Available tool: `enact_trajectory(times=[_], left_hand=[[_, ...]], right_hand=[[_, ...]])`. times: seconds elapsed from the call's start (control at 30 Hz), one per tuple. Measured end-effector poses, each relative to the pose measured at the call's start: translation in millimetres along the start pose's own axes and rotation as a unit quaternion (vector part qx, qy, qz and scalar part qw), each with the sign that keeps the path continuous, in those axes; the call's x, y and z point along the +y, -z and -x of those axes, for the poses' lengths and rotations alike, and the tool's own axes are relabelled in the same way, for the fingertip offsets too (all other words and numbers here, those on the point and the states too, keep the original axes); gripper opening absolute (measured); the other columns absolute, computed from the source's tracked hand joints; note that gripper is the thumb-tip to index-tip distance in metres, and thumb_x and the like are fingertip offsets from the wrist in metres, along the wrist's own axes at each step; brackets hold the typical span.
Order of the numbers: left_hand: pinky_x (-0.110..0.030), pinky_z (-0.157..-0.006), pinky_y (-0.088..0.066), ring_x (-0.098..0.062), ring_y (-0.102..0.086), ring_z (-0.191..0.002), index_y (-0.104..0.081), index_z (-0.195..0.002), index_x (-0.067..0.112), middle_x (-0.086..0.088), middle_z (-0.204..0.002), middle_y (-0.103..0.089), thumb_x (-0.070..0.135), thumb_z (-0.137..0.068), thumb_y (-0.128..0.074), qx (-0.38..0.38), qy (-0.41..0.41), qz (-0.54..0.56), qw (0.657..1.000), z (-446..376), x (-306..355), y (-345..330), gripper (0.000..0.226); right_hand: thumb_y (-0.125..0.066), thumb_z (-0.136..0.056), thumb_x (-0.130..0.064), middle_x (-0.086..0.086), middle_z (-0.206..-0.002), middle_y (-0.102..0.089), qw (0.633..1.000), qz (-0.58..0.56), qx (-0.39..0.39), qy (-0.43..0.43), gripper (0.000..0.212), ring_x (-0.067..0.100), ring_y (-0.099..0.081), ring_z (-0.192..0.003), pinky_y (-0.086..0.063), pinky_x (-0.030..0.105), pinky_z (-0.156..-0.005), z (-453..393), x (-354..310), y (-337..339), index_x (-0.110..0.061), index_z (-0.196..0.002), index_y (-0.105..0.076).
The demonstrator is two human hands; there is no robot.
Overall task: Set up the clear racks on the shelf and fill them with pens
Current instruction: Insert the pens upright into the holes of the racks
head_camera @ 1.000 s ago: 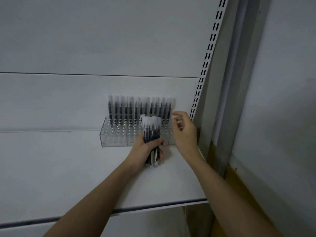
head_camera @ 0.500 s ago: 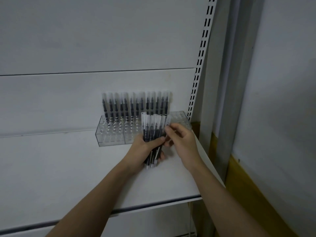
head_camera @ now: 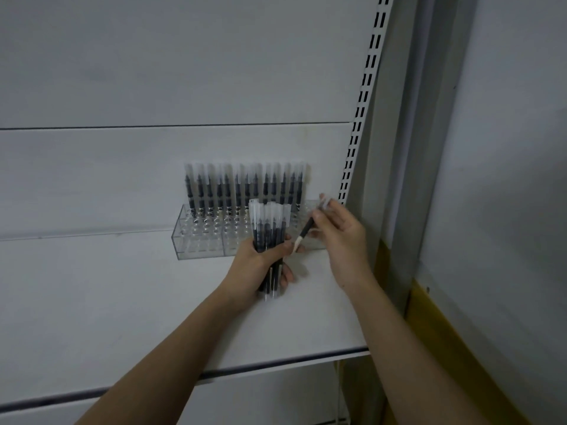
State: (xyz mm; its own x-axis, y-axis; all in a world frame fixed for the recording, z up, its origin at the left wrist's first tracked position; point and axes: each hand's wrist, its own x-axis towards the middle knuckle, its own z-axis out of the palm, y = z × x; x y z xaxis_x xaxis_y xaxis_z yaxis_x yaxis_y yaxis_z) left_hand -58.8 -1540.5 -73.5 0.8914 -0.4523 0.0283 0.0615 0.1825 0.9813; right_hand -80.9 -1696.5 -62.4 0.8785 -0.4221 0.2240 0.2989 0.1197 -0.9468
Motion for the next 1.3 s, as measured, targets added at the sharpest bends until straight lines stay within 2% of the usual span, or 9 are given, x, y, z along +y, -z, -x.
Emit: enact_trajectory(times=[0.17,0.23,0.37,0.63,0.77,0.87,1.03,1.2,1.3], left_hand=[[-0.031,-0.045,-0.049,-0.025,-0.062,-0.049,-0.055,-0.110,-0.005,-0.023,-0.108,-0.070,0.004,-0.095,-0.059,0.022,0.000,0.028,0.999,-2.1,-1.5,1.8,0.018],[-0.030,-0.045,-0.049,-0.025,-0.062,-0.049,-0.052,-0.115,-0.007,-0.023,-0.107,-0.070,0.003,-0.095,-0.058,0.026,-0.003,0.031,0.999,-2.5,-1.2,1.4,0.022],[-0.030,-0.045,-0.048,-0.025,-0.061,-0.049,-0.052,-0.112,-0.002,-0.019,-0.100,-0.072,0.001,-0.096,-0.056,0.021,-0.013,0.036,0.999,-1.8,0.5,2.4,0.017],[-0.028,-0.044,-0.049,-0.025,-0.060,-0.048,-0.053,-0.111,0.000,-0.018,-0.096,-0.072,0.000,-0.095,-0.056,0.018,-0.008,0.054,0.998,-4.4,0.4,5.2,0.016],[-0.027,-0.043,-0.049,-0.024,-0.059,-0.046,-0.053,-0.111,0.000,-0.017,-0.095,-0.072,0.001,-0.095,-0.057,0.014,-0.010,0.050,0.999,-4.7,-0.5,5.7,0.017],[-0.028,-0.044,-0.049,-0.024,-0.060,-0.047,-0.053,-0.111,0.000,-0.017,-0.094,-0.072,0.002,-0.094,-0.058,0.010,-0.009,0.045,0.999,-5.2,-1.1,6.3,0.017],[-0.029,-0.046,-0.049,-0.023,-0.060,-0.046,-0.055,-0.108,0.002,-0.017,-0.093,-0.072,0.002,-0.094,-0.058,0.001,-0.004,0.049,0.999,-4.7,-1.4,6.2,0.015],[-0.030,-0.046,-0.050,-0.024,-0.060,-0.046,-0.054,-0.109,0.002,-0.018,-0.094,-0.071,0.001,-0.094,-0.057,0.001,-0.002,0.045,0.999,-2.3,-0.6,5.8,0.016],[-0.030,-0.047,-0.050,-0.024,-0.060,-0.047,-0.055,-0.108,0.003,-0.019,-0.095,-0.071,0.001,-0.094,-0.058,-0.003,-0.002,0.050,0.999,0.1,1.9,4.9,0.014]], right_hand=[[-0.064,-0.094,-0.006,0.004,-0.100,-0.074,0.995,0.038,0.049,0.076,0.019,0.017,-0.071,-0.094,-0.058,0.026,-0.078,-36.7,-32.2,-3.5,-0.022,-0.102,-0.062],[-0.065,-0.093,-0.007,0.005,-0.101,-0.072,0.990,0.080,0.046,0.109,0.018,0.017,-0.070,-0.095,-0.058,0.028,-0.081,-51.9,-37.1,-5.5,-0.024,-0.097,-0.061],[-0.066,-0.093,-0.012,-0.007,-0.098,-0.069,0.972,0.182,0.038,0.145,0.019,0.013,-0.067,-0.095,-0.057,0.033,-0.088,-75.6,-34.0,-6.8,-0.031,-0.096,-0.062],[-0.064,-0.094,-0.009,-0.004,-0.097,-0.066,0.955,0.256,0.029,0.150,0.015,0.006,-0.063,-0.090,-0.050,0.010,-0.078,-90.9,-22.5,-11.3,-0.013,-0.108,-0.065],[-0.063,-0.094,-0.007,0.003,-0.095,-0.065,0.941,0.315,0.005,0.128,0.010,0.012,-0.062,-0.086,-0.047,0.016,-0.075,-90.9,-9.0,-11.2,-0.009,-0.103,-0.064],[-0.062,-0.095,-0.008,-0.003,-0.085,-0.063,0.927,0.352,0.001,0.128,0.004,0.008,-0.059,-0.078,-0.045,0.014,-0.071,-87.3,-5.6,-11.1,-0.011,-0.094,-0.063],[-0.061,-0.096,-0.010,-0.007,-0.076,-0.058,0.904,0.406,0.000,0.133,0.011,0.007,-0.055,-0.071,-0.038,0.014,-0.061,-87.7,-12.3,-13.8,-0.016,-0.086,-0.059],[-0.061,-0.096,-0.010,0.003,-0.083,-0.062,0.869,0.480,-0.036,0.120,0.003,0.018,-0.059,-0.078,-0.045,0.025,-0.072,-87.2,-13.8,-15.2,-0.008,-0.093,-0.062],[-0.062,-0.094,-0.008,0.001,-0.085,-0.060,0.876,0.467,-0.031,0.120,0.004,0.017,-0.059,-0.081,-0.051,0.029,-0.077,-82.1,-13.0,-13.9,-0.010,-0.097,-0.063]])
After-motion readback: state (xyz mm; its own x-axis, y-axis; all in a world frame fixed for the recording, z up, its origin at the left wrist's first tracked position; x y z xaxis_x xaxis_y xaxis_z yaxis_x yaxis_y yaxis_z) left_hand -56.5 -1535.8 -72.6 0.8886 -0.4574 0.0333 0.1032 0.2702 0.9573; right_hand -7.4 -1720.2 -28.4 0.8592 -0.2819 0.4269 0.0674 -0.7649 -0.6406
